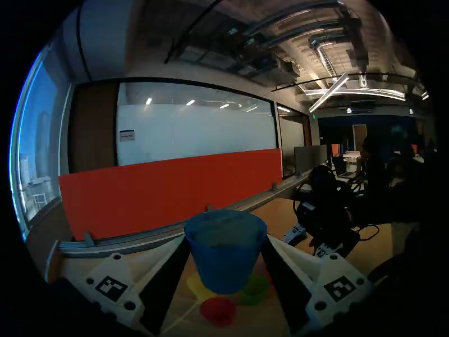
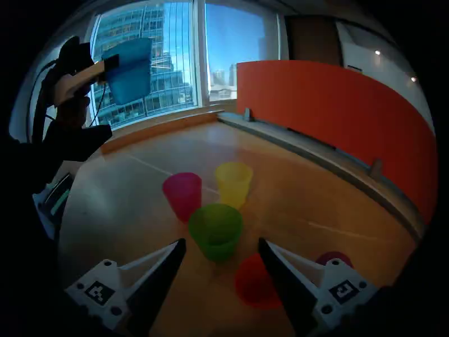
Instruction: Pour water
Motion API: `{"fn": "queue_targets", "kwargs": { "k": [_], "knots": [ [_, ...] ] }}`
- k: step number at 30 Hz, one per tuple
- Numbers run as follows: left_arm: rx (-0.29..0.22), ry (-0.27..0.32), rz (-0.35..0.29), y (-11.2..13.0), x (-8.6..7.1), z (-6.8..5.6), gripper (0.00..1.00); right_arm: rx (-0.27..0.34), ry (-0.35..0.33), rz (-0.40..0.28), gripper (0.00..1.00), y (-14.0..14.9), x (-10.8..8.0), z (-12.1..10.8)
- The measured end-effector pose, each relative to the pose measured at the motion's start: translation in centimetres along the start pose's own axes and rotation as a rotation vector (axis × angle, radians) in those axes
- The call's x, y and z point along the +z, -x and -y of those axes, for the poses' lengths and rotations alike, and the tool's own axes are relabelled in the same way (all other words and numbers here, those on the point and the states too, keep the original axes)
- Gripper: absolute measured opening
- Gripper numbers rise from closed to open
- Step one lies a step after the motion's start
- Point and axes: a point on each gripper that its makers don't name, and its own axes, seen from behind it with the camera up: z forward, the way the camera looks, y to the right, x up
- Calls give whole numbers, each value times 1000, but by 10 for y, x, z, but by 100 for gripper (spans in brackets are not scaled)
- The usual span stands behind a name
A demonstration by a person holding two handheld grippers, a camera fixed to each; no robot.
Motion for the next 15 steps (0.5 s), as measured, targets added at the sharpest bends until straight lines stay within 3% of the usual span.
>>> {"fn": "queue_targets", "kwargs": {
  "k": [15],
  "knots": [
    [-1,-15,-3,0,-2,8,85,3,-29,22,100,-1,30,7]
  ]
}}
